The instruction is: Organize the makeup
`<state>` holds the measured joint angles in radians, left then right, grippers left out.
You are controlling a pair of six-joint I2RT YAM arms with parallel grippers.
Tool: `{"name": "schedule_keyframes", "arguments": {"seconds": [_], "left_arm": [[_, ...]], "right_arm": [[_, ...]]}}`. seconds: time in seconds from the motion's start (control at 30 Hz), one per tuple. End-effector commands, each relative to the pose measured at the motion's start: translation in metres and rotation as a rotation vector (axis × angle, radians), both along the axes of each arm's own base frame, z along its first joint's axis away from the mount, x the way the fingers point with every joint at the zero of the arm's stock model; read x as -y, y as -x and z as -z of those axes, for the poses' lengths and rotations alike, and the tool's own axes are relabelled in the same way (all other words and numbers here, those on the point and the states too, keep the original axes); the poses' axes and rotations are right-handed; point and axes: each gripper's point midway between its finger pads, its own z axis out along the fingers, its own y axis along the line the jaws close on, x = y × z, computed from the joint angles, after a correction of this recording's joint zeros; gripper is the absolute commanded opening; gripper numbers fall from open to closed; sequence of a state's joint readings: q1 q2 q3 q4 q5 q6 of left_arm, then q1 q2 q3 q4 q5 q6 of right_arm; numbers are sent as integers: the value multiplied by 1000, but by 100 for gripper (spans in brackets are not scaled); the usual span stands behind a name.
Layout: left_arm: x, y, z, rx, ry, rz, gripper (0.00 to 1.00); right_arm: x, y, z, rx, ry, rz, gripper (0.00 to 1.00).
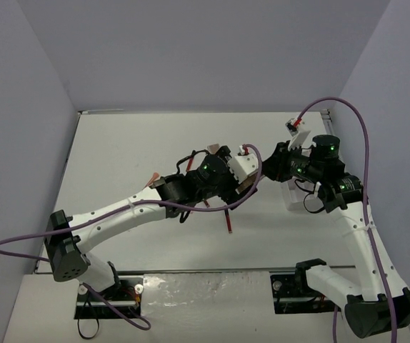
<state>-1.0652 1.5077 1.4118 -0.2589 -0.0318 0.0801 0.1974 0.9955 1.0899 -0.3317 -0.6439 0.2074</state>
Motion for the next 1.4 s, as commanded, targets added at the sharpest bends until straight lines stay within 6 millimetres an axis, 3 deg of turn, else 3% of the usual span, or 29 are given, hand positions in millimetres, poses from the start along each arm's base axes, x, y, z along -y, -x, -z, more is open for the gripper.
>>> {"name": "schedule_keyframes", "arguments": {"seconds": [0.0,0.17,0.37,0.47,0.57,0.7,0.87,1.0,1.37], "left_arm": [[-20,-13,-45,59,122,-135,97],[-62,-30,-40,-36,144,-295,97],[-159,-52,-27,-158,151,-567,97],[-215,-52,-17,-204,154,-705,97],[-243,-38,-21,-192,193,-745,97],[-275,-24,-1,-163,161,-809,97],[-303,-10,12,-120,132,-865,97],[-309,-7,15,-120,126,-882,97],[-321,-5,17,-125,103,-930,97]], "right_arm": [[28,-20,-23,146,146,121,0],[60,-32,-34,206,274,260,0],[94,-45,-44,265,430,389,0],[110,-56,-39,258,514,444,0],[122,-67,-35,246,568,478,0],[138,-86,-27,230,582,515,0],[153,-100,-19,214,544,515,0],[157,-106,-16,209,543,511,0],[199,-63,-6,162,669,607,0]]}}
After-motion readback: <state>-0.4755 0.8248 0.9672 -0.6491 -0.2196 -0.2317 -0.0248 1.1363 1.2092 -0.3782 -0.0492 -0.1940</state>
